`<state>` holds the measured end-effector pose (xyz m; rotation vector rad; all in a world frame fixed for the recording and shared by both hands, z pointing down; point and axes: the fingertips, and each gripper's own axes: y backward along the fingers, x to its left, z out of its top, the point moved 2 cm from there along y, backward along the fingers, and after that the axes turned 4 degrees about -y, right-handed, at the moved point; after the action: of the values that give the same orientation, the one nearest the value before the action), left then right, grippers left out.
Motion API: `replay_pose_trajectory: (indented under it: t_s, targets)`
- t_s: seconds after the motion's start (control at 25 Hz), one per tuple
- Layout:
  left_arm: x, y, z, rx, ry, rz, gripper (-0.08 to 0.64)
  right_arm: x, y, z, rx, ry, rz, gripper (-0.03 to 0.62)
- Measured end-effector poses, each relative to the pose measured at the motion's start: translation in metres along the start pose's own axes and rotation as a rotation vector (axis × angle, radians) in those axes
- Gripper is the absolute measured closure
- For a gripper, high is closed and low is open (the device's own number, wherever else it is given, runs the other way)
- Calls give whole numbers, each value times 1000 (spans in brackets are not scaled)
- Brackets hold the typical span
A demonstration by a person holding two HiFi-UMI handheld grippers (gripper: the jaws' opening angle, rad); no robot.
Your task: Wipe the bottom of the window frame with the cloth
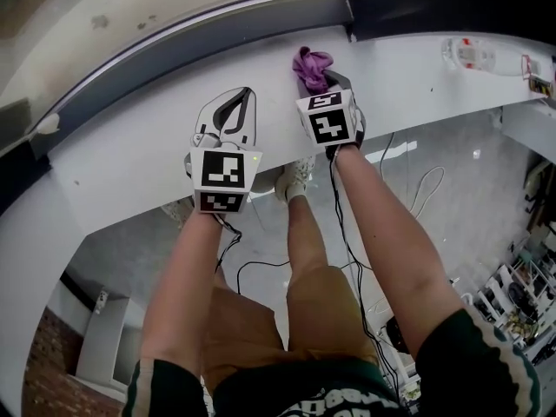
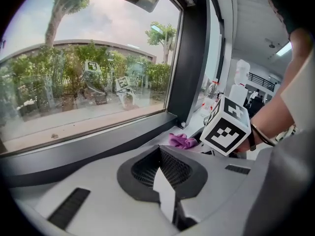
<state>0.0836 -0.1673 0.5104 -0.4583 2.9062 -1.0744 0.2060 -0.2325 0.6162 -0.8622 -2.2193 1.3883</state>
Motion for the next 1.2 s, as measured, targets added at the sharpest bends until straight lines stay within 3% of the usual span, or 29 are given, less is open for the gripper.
replay_pose_trajectory:
  t_s: [1.2]
  targets:
    - [118,122,-62,-43,92,150,557,216,-19,44,20,198,144,426]
